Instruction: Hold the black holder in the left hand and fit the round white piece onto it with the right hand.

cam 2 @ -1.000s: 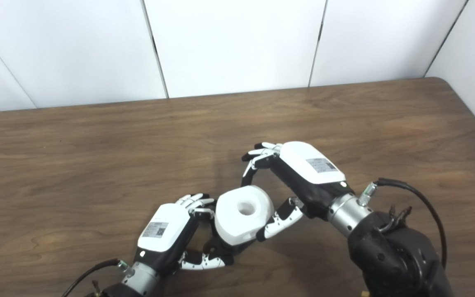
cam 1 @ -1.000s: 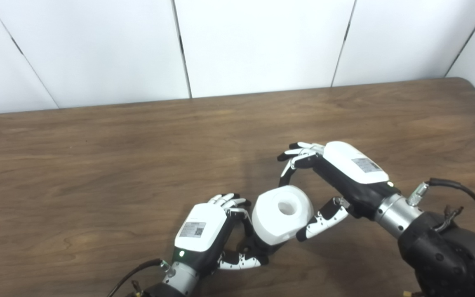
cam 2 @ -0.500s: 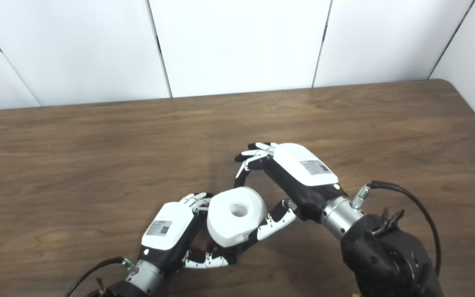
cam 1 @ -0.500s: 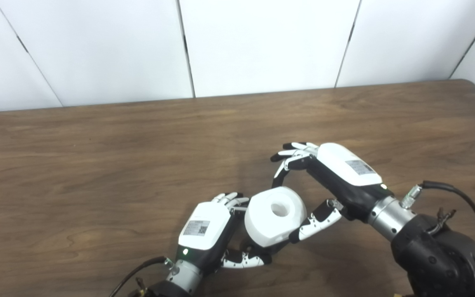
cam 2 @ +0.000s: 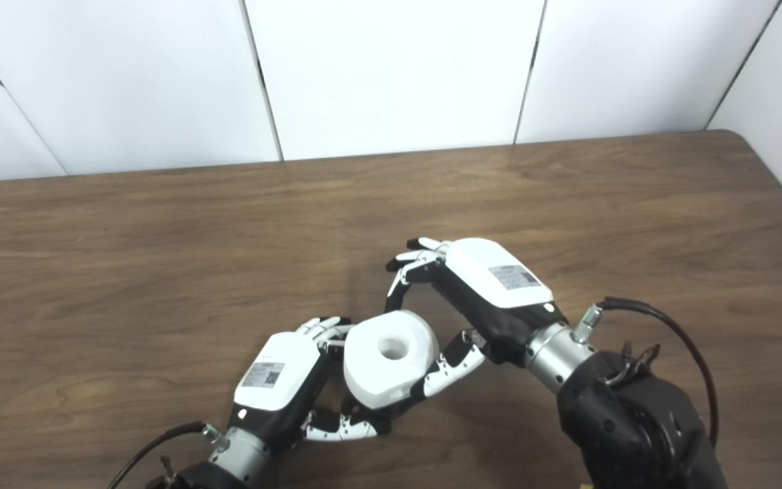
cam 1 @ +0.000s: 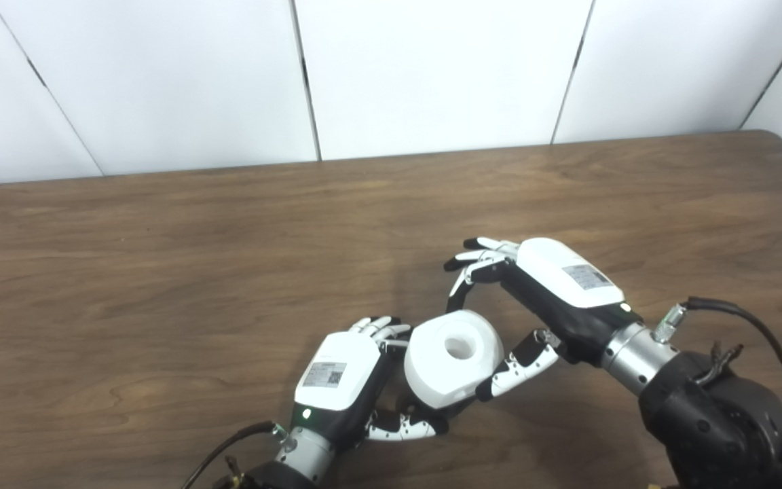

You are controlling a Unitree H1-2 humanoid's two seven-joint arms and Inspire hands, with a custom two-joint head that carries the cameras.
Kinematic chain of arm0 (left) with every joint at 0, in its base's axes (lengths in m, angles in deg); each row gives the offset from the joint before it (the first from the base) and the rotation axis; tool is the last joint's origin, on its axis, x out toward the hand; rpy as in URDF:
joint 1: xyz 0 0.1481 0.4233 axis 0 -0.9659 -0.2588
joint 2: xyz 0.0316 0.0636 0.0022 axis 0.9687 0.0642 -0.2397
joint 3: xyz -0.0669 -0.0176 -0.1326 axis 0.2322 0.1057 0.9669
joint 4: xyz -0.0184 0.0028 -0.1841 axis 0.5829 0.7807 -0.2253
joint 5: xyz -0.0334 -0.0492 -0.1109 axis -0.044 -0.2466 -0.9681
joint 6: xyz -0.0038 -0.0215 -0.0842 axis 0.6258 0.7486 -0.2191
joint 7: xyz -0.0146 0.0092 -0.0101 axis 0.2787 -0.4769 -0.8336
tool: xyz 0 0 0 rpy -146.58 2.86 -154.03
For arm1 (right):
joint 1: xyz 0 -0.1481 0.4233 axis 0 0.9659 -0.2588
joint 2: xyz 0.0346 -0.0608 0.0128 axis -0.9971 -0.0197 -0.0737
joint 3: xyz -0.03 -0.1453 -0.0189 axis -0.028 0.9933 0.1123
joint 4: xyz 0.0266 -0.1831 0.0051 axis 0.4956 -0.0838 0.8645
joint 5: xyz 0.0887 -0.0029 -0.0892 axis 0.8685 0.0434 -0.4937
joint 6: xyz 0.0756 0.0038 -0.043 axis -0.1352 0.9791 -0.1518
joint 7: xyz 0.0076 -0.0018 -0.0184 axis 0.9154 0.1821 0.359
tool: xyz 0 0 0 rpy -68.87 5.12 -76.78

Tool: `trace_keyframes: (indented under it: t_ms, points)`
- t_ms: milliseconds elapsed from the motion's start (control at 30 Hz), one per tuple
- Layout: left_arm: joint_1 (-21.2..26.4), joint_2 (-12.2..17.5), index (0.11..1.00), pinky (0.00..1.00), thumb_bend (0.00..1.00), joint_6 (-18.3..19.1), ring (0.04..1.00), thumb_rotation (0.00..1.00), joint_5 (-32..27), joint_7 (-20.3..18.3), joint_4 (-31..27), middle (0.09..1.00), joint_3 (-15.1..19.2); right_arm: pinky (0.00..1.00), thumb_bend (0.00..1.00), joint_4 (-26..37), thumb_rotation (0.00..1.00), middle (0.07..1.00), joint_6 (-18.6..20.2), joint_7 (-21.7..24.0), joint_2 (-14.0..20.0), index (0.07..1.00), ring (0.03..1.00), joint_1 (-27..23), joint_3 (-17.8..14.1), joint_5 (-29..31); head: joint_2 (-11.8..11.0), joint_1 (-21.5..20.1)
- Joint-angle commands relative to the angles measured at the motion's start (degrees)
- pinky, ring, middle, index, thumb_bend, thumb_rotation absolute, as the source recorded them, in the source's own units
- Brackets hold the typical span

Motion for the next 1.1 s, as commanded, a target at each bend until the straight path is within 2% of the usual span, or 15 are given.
trace_keyframes:
  t_ms: [0,367,633,1067]
  points:
    - [-1.8,0.7,0.490,0.89,0.52,3.4,0.893,0.05,1.8,-6.3,3.7,0.823,-1.5,0.92,0.52,1.0,0.13,0.825,-2.4,-1.7,0.4,0.483,0.931,-1.0,-0.4,0.1,0.0,-0.1]
    - [-1.6,0.8,0.490,0.89,0.52,3.5,0.892,0.05,2.4,-6.6,3.6,0.822,-1.8,0.93,0.52,0.2,0.13,0.822,-3.9,-2.2,0.4,0.483,0.931,-0.3,-0.8,1.1,0.2,0.0]
    - [-1.9,0.7,0.490,0.89,0.52,3.8,0.892,0.05,2.1,-6.6,3.0,0.820,-1.8,0.93,0.52,0.1,0.13,0.824,-3.5,-2.1,0.0,0.483,0.932,0.1,-0.5,1.4,0.4,0.0]
    - [-2.0,0.9,0.490,0.89,0.52,4.2,0.888,0.05,2.3,-7.3,2.2,0.819,-1.9,0.91,0.52,-1.0,0.13,0.817,-5.1,-3.2,0.1,0.483,0.933,0.9,0.5,0.0,0.8,-0.3]
